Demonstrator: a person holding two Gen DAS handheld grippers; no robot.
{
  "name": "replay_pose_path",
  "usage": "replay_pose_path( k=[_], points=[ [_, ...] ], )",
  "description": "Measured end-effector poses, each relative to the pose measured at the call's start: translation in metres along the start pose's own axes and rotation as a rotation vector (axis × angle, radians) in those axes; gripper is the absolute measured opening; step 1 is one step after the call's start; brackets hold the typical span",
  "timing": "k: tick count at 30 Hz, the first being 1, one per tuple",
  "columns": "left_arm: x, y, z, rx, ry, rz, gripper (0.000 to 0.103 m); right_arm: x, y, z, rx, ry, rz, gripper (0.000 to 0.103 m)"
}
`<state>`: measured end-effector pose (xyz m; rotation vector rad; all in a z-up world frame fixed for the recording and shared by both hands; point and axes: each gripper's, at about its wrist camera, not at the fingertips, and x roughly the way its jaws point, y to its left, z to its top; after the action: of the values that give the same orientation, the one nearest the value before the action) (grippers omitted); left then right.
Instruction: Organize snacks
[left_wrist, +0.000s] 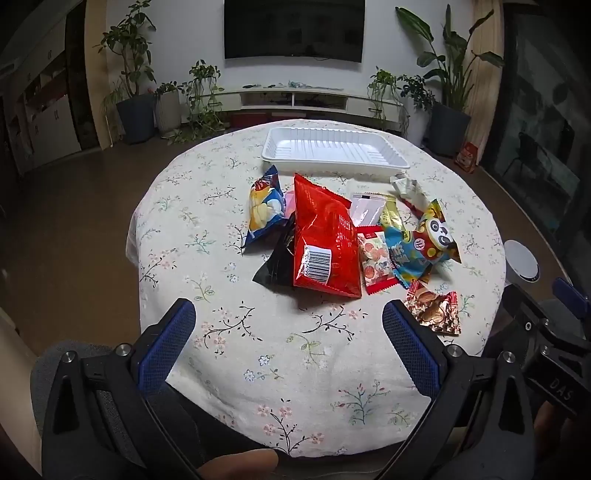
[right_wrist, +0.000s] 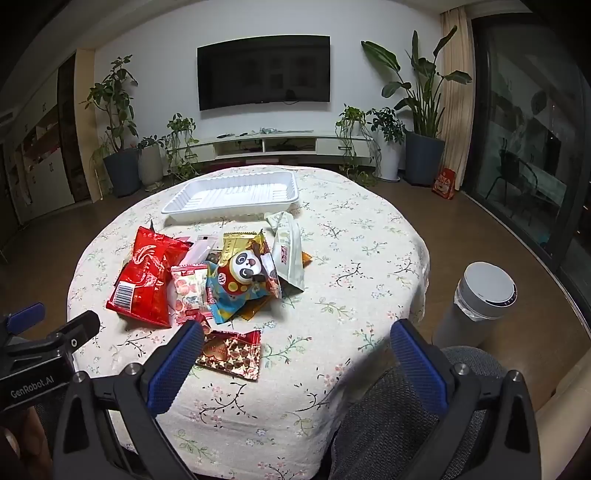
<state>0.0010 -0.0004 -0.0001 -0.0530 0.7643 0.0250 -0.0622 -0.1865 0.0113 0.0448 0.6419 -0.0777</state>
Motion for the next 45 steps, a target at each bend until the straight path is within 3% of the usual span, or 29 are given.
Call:
replay_pose_path(
  k=[45],
  points=[
    [0.0025, 0.0019, -0.0065, -0.005, -0.001, 0.0, 0.103, 0.0039, 0.0017, -0.0035, 0.005, 0.028, 0.008, 0.103]
  ],
)
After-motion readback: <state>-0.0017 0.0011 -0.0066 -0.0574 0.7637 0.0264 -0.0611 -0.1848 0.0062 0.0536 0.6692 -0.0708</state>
